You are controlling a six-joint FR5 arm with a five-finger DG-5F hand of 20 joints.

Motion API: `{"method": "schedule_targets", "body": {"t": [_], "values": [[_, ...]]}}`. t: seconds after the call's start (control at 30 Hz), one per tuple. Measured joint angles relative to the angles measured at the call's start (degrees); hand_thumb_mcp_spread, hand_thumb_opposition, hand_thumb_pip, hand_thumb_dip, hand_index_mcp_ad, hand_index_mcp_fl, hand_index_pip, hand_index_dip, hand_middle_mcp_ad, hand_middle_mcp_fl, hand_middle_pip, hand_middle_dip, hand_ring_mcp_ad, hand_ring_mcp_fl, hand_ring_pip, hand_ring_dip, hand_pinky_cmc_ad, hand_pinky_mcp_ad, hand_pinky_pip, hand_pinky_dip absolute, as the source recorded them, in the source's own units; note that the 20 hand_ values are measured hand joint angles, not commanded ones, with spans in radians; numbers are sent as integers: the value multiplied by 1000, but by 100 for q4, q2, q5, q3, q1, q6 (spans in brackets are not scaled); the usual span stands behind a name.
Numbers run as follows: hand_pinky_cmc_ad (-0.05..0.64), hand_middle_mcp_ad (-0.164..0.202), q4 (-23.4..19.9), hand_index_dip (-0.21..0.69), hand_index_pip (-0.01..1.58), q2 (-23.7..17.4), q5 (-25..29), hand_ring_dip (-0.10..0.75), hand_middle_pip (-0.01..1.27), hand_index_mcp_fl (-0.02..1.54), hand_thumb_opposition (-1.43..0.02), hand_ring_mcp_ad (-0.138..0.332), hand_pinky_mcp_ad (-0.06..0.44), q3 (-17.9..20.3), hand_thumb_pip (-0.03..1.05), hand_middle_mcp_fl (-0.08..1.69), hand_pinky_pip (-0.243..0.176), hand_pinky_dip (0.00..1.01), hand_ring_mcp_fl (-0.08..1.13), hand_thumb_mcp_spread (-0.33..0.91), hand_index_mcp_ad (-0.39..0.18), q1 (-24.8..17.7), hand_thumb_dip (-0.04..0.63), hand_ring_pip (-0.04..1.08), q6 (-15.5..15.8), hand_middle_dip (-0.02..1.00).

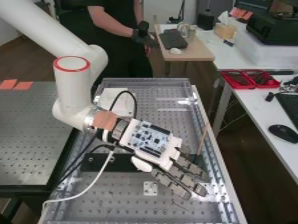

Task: Grab the drill bit and place it in the clear container

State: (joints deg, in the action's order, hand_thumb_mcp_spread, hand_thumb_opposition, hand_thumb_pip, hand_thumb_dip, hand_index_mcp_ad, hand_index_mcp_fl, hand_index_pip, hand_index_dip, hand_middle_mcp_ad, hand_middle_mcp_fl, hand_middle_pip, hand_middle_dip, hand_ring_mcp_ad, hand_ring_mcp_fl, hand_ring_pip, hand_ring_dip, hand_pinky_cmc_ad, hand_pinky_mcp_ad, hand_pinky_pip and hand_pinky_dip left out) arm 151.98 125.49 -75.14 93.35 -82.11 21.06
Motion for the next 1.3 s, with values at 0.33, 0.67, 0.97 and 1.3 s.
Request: {"method": "schedule_targets", "body": {"t": [0.33,0.67,0.97,1.3], "values": [[312,66,44,215,1293,15,-25,7,141,354,-887,162,166,-38,487,213,-91,180,0,576,-136,20,269,98,-35,157],[316,66,19,171,1281,1,-8,7,141,354,-888,162,162,-13,485,213,-91,180,0,560,-136,20,269,94,-48,157],[316,70,14,173,1271,8,-21,7,141,391,-888,162,164,-18,487,213,-91,180,0,560,-136,-9,269,98,-90,157],[316,66,28,164,1271,30,17,7,141,391,-888,164,162,-26,489,213,-91,180,0,560,-136,-19,269,94,-66,157]]}}
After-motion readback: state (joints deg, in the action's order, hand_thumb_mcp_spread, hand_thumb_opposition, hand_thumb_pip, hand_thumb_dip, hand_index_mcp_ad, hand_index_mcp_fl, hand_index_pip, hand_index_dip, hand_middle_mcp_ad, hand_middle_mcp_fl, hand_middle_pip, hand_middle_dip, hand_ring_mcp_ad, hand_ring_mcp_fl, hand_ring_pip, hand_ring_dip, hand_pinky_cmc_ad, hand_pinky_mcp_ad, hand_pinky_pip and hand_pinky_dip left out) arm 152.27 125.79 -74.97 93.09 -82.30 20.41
